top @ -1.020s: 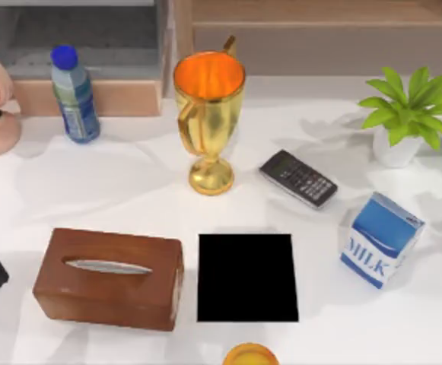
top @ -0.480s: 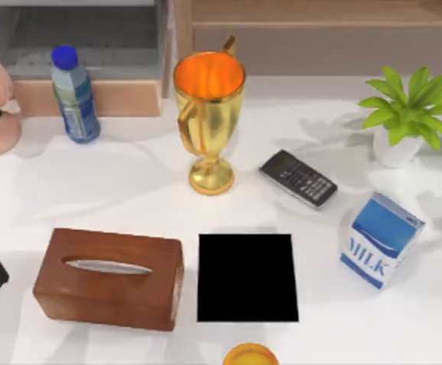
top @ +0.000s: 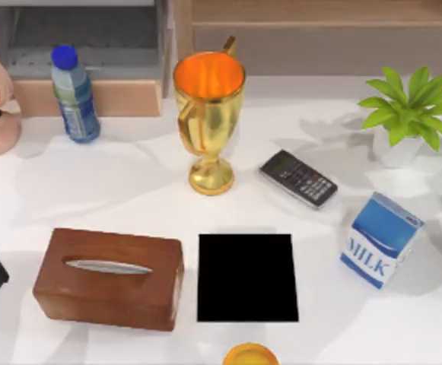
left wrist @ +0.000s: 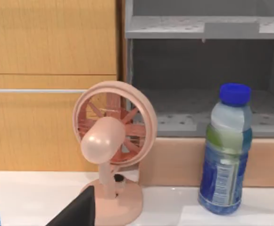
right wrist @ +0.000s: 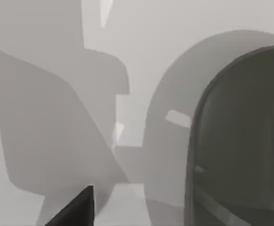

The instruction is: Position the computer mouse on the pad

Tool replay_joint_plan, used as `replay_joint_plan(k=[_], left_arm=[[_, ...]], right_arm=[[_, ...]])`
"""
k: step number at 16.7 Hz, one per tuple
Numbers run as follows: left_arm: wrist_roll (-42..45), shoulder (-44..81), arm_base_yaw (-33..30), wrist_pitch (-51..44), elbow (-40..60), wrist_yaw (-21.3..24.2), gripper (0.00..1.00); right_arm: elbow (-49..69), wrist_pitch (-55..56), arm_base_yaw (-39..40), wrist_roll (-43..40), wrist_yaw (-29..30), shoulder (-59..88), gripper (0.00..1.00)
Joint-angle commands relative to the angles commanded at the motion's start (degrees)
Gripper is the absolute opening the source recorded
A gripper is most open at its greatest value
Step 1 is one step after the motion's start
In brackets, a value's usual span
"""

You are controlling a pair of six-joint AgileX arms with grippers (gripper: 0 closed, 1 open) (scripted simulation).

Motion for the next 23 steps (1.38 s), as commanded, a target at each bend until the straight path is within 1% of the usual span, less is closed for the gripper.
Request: replay_joint_plan(k=[3, 8, 21, 22, 23], left_arm=[[0.0, 0.0, 0.0, 0.0, 0.0, 0.0, 1.0], [0.0, 0.0, 0.0, 0.0, 0.0, 0.0, 1.0], [0.0, 0.0, 0.0, 0.0, 0.0, 0.0, 1.0], [0.0, 0.0, 0.0, 0.0, 0.0, 0.0, 1.0], [0.0, 0.0, 0.0, 0.0, 0.0, 0.0, 1.0]], right_arm=[[0.2, 2.51, 0.01, 0.15, 0.0, 2.73, 1.0], [0.67, 2.65, 0.03, 0.2, 0.0, 3.28, 1.0], [0.67, 2.65, 0.03, 0.2, 0.0, 3.28, 0.02], [0.67, 2.65, 0.03, 0.2, 0.0, 3.28, 0.0], [0.67, 2.65, 0.03, 0.2, 0.0, 3.28, 0.0]])
